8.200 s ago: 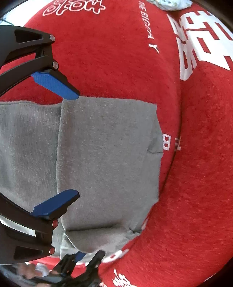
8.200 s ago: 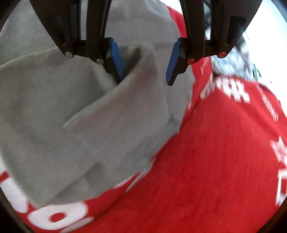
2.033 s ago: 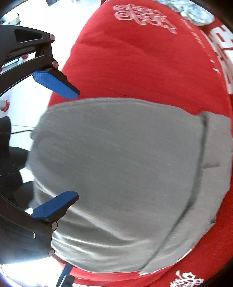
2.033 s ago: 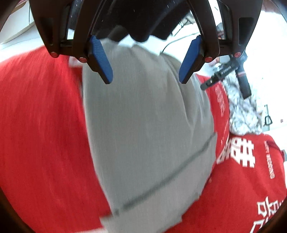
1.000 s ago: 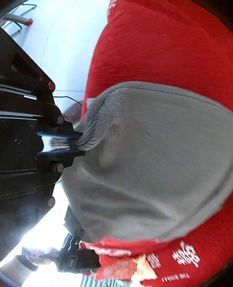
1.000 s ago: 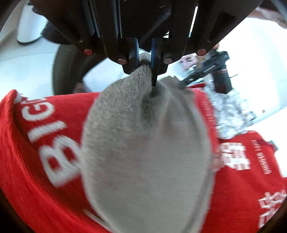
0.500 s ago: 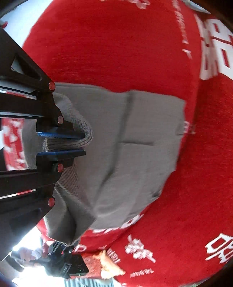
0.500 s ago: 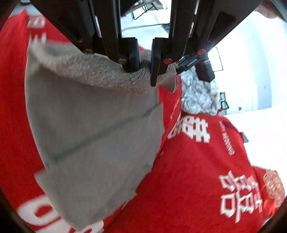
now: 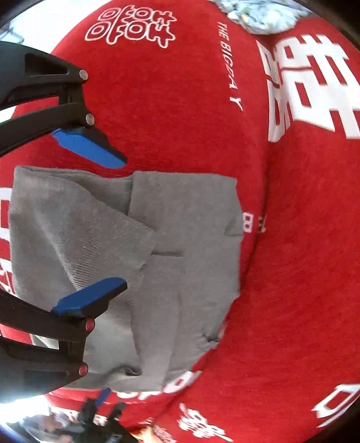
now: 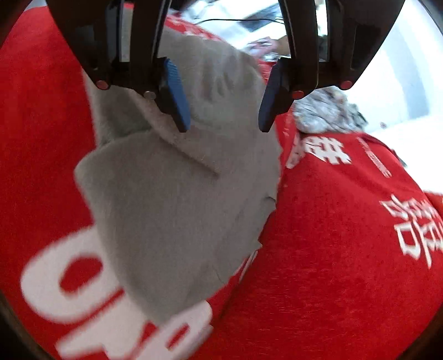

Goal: Fold small clothes

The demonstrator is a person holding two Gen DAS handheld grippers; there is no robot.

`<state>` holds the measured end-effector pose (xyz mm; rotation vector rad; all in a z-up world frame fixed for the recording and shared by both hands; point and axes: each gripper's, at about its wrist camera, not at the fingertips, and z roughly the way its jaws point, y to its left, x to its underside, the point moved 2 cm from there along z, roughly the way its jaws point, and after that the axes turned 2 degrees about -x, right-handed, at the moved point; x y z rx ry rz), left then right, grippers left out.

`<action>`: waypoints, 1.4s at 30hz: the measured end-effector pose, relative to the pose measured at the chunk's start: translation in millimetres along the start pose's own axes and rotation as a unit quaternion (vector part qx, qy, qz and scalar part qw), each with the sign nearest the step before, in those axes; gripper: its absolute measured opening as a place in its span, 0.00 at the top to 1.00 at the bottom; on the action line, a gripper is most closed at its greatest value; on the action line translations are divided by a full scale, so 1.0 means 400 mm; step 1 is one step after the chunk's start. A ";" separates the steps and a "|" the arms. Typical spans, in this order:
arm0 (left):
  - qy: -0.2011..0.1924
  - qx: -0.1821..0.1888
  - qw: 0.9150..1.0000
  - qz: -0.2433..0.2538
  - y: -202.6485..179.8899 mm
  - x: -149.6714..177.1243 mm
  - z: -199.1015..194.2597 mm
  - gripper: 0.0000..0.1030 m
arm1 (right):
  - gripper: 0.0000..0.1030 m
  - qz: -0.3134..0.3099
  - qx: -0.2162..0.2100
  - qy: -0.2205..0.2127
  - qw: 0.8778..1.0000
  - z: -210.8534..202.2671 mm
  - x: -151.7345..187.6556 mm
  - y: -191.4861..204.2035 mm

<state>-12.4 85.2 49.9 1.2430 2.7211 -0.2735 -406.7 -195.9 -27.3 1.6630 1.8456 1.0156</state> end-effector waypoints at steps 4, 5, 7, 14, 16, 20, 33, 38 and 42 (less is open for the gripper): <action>0.037 -0.016 0.998 0.052 -0.033 0.012 0.066 0.21 | 0.45 -0.137 0.127 0.004 0.982 0.010 0.010 0.074; 0.045 -0.014 0.997 0.054 -0.036 0.013 0.081 0.21 | 0.45 -0.170 0.151 0.006 0.974 0.021 0.017 0.097; 0.062 -0.001 0.997 0.056 -0.042 0.014 0.108 0.21 | 0.44 -0.235 0.192 0.013 0.953 0.045 0.038 0.132; 0.094 0.015 0.991 0.092 -0.048 0.005 0.175 0.21 | 0.40 -0.373 0.381 0.007 0.846 0.169 0.108 0.171; 0.095 0.026 0.991 0.095 -0.041 -0.002 0.178 0.26 | 0.43 -0.337 0.402 -0.013 0.851 0.168 0.080 0.148; 0.126 0.054 0.986 0.090 -0.027 0.001 0.203 0.90 | 0.92 -0.187 0.347 -0.052 0.918 0.112 0.010 0.073; -0.001 0.086 0.992 0.096 -0.006 -0.114 -0.035 0.93 | 0.94 -0.236 0.291 -0.115 0.920 -0.015 -0.001 0.262; -0.036 0.069 0.993 0.087 -0.023 -0.223 -0.003 0.93 | 0.94 -0.258 0.298 -0.130 0.910 0.021 -0.110 0.319; -0.032 0.037 0.996 0.075 -0.039 -0.281 0.108 0.93 | 0.94 -0.256 0.307 -0.116 0.909 0.089 -0.191 0.289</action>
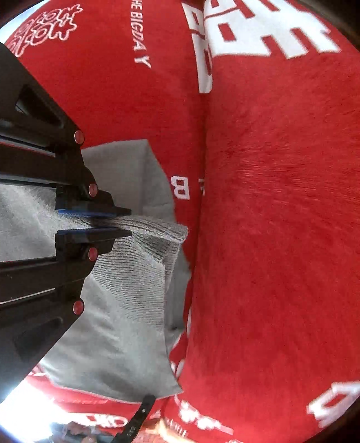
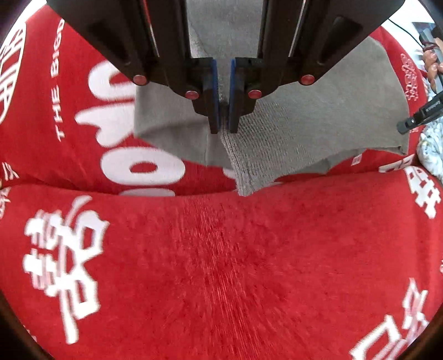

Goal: Fold small clothes

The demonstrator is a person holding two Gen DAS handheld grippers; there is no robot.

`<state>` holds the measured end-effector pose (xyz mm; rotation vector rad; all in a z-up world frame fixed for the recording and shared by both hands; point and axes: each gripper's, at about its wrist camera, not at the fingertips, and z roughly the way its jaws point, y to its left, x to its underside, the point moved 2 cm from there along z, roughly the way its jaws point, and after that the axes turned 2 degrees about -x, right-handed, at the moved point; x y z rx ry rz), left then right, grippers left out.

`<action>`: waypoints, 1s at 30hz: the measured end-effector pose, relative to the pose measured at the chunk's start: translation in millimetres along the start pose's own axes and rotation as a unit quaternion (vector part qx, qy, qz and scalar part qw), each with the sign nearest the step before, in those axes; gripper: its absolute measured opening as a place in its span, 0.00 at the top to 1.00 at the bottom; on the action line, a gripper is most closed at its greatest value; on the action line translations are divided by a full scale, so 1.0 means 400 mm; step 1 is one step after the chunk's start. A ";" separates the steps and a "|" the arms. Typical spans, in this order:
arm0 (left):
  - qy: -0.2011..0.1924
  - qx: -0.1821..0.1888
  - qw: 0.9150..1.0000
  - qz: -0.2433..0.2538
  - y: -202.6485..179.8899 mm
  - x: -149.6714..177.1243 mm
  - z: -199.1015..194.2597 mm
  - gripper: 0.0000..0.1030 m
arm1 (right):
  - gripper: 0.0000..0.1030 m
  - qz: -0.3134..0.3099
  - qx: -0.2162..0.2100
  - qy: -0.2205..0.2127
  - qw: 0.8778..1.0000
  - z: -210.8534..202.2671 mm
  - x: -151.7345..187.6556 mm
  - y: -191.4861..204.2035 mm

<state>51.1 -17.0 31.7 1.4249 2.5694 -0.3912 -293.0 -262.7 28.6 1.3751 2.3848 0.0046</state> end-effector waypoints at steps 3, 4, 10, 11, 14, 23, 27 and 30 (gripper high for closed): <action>0.019 -0.027 0.999 -0.007 0.005 -0.005 0.099 0.93 | 0.94 0.016 0.004 0.024 1.000 0.091 -0.010 -0.019; 0.027 -0.035 0.999 -0.008 0.008 -0.005 0.131 0.93 | 0.94 0.023 0.004 0.031 0.999 0.115 -0.009 -0.026; 0.020 -0.070 0.997 -0.009 0.015 -0.001 0.192 0.89 | 0.93 0.051 0.005 0.040 0.998 0.196 0.011 -0.053; 0.019 -0.076 0.997 -0.011 0.018 -0.003 0.193 0.80 | 0.93 0.053 0.006 0.038 0.998 0.194 0.010 -0.053; 0.009 -0.133 0.991 -0.027 0.050 -0.013 0.182 0.37 | 0.91 0.052 0.028 0.032 0.998 0.181 0.006 -0.053; 0.012 -0.117 0.992 -0.036 0.102 0.025 0.072 0.37 | 0.86 0.095 0.004 0.031 0.995 0.061 0.033 -0.072; 0.030 -0.087 0.996 -0.018 0.050 0.120 0.041 0.37 | 0.86 0.073 -0.039 0.058 0.995 0.014 0.150 -0.008; 0.055 -0.087 0.995 -0.006 0.022 0.203 0.055 0.37 | 0.86 0.053 -0.033 0.091 0.994 0.017 0.256 0.020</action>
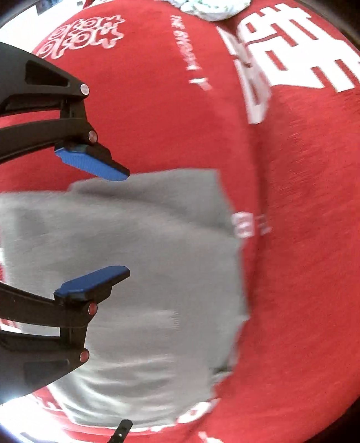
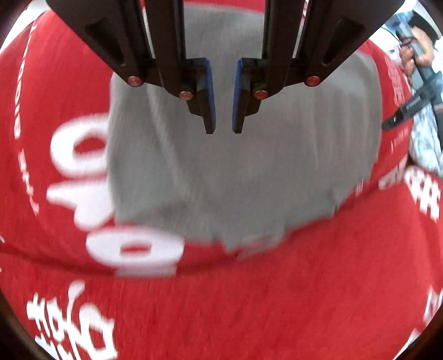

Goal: Fold small clothes

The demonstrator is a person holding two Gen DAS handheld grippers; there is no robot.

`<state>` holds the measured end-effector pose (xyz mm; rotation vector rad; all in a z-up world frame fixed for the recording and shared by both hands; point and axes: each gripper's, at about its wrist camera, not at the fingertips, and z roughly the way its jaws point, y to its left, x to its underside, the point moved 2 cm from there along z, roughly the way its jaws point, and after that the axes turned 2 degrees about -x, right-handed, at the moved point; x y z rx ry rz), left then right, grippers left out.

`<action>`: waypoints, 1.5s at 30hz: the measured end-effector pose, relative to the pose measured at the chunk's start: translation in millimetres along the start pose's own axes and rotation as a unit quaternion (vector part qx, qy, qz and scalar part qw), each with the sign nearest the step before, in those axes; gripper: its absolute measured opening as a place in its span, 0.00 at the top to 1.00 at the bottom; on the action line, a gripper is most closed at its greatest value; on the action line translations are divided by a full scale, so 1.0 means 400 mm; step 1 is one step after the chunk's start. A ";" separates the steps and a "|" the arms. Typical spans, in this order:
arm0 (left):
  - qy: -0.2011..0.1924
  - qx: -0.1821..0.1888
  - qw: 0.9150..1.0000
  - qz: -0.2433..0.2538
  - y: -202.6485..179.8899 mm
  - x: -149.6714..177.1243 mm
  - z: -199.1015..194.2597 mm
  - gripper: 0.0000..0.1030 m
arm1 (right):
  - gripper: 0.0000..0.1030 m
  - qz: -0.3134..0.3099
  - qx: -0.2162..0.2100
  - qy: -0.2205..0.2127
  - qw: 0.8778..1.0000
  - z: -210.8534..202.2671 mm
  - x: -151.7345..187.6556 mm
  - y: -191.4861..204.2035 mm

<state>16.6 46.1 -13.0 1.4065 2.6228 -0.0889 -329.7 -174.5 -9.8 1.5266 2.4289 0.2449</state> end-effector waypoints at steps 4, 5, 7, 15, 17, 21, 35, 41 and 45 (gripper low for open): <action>0.023 -0.024 0.999 0.010 0.003 0.098 0.040 0.36 | 0.88 0.009 0.008 0.008 1.000 -0.006 0.085 -0.040; 0.029 -0.024 0.999 0.005 0.019 0.122 0.041 0.32 | 0.88 0.008 0.021 0.014 1.000 -0.012 0.092 -0.051; 0.037 -0.029 0.999 -0.008 0.046 0.150 0.034 0.26 | 0.88 0.014 0.032 0.024 0.999 -0.019 0.123 -0.088; 0.089 0.011 0.992 -0.089 0.154 0.208 0.017 0.26 | 0.79 0.137 -0.013 0.033 0.990 -0.108 0.241 -0.180; 0.102 0.040 0.987 -0.121 0.170 0.215 0.021 0.26 | 0.54 0.220 -0.059 0.021 0.973 -0.112 0.270 -0.226; 0.104 0.069 0.980 -0.153 0.175 0.215 0.027 0.26 | 0.43 0.340 -0.145 0.003 0.929 -0.087 0.300 -0.284; 0.076 0.036 0.995 -0.061 0.085 0.209 0.013 0.80 | 0.92 0.243 -0.060 0.027 0.968 -0.037 0.239 -0.217; 0.085 0.030 0.994 -0.057 0.095 0.202 -0.022 0.80 | 0.89 0.246 -0.027 0.033 0.968 -0.093 0.274 -0.233; 0.060 0.049 0.995 -0.066 0.100 0.150 -0.077 0.80 | 0.87 0.218 -0.007 0.000 0.976 -0.173 0.259 -0.222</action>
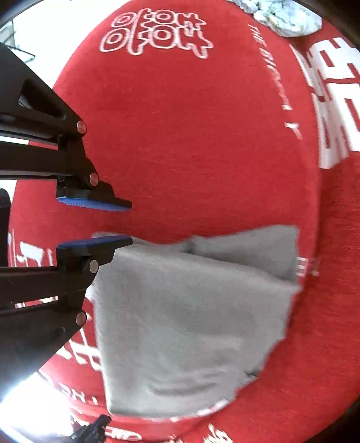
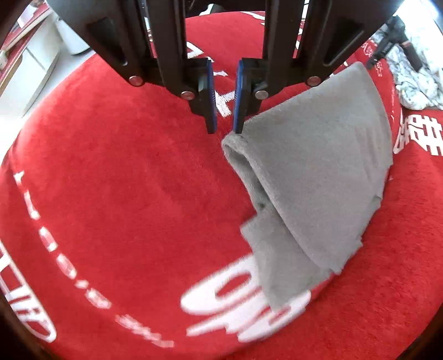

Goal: Fold small clothes

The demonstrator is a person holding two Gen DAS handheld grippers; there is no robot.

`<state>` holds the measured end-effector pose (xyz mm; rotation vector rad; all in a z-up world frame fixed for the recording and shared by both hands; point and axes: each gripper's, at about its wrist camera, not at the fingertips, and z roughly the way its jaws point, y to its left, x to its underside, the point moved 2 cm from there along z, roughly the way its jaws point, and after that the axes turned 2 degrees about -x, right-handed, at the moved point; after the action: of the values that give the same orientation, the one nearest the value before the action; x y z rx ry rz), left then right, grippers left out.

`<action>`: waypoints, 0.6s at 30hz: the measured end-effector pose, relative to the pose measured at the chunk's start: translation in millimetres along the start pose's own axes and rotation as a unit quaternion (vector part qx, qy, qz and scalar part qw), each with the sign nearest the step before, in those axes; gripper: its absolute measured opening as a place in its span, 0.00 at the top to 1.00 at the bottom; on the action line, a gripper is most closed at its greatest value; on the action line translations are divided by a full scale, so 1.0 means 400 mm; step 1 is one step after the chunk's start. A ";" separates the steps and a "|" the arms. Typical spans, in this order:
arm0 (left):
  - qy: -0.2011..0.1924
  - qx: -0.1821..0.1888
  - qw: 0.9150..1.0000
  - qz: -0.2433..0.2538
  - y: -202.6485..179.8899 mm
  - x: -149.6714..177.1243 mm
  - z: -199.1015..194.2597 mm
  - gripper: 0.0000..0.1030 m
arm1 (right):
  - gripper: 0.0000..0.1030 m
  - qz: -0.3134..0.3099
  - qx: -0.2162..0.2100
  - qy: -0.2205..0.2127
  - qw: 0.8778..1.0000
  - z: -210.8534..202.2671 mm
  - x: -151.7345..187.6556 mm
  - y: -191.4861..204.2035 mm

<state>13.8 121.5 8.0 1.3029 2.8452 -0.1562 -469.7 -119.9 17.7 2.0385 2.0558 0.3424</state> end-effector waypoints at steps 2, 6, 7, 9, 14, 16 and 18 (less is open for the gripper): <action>-0.018 0.016 1.000 0.008 -0.024 -0.044 -0.018 0.80 | 0.87 -0.033 -0.005 -0.011 0.999 -0.019 -0.013 0.034; -0.051 0.045 0.997 0.030 -0.088 -0.161 -0.020 0.80 | 0.87 -0.080 -0.025 -0.013 0.996 0.017 -0.070 0.152; -0.057 0.055 0.996 0.034 -0.106 -0.186 -0.015 0.80 | 0.87 -0.084 -0.032 -0.012 0.996 0.029 -0.081 0.174; -0.056 0.067 0.995 0.042 -0.129 -0.224 0.013 0.80 | 0.87 -0.094 -0.051 -0.008 0.994 0.062 -0.107 0.226; -0.027 0.054 0.998 0.033 -0.113 -0.265 0.119 0.80 | 0.87 -0.106 -0.052 0.005 0.993 0.132 -0.148 0.276; -0.023 0.069 0.997 0.019 -0.088 -0.263 0.141 0.80 | 0.87 -0.087 -0.048 0.015 0.995 0.161 -0.161 0.252; -0.021 0.080 0.996 0.016 -0.076 -0.264 0.135 0.80 | 0.91 -0.056 -0.060 0.016 0.996 0.171 -0.176 0.214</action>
<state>58.2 17.1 -37.7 1.3532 2.8245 -0.4141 -366.2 -189.0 -20.0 1.8519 2.1049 0.4685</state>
